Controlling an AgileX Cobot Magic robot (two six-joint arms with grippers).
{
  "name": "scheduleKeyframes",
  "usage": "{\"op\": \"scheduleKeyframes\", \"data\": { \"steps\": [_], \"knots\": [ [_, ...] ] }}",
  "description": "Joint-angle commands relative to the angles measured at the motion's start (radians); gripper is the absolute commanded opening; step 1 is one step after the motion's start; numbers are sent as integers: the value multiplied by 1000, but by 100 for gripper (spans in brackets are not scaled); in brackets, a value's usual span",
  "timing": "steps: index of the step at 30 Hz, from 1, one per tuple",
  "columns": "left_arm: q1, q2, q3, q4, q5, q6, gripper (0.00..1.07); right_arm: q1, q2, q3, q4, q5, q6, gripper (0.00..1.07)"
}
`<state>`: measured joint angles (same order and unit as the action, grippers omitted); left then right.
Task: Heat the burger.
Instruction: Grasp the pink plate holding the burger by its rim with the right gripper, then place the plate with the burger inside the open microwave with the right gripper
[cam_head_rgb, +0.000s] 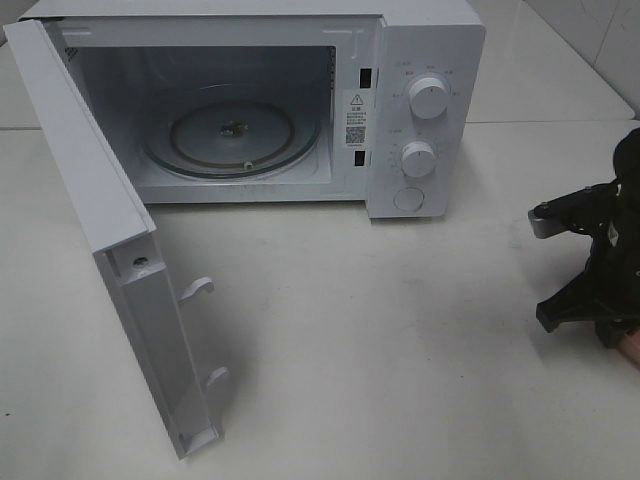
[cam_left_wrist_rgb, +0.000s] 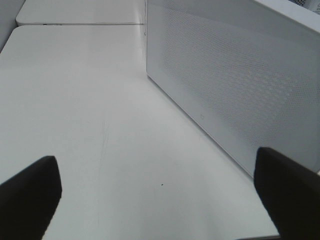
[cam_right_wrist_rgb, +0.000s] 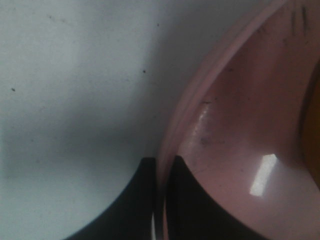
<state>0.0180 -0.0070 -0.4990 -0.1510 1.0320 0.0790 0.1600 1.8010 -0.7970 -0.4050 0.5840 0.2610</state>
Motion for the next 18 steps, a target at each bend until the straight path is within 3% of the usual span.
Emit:
{"op": "scheduleKeyframes", "data": {
  "steps": [1, 8, 18],
  "knots": [
    [-4, -20, 3, -2, -4, -8, 101, 28, 3, 4, -24, 29, 56, 0],
    [-4, -20, 3, -2, -4, -8, 101, 103, -27, 4, -127, 100, 155, 0],
    [-4, -20, 3, -2, -4, -8, 101, 129, -112, 5, -181, 177, 187, 0]
  ]
}}
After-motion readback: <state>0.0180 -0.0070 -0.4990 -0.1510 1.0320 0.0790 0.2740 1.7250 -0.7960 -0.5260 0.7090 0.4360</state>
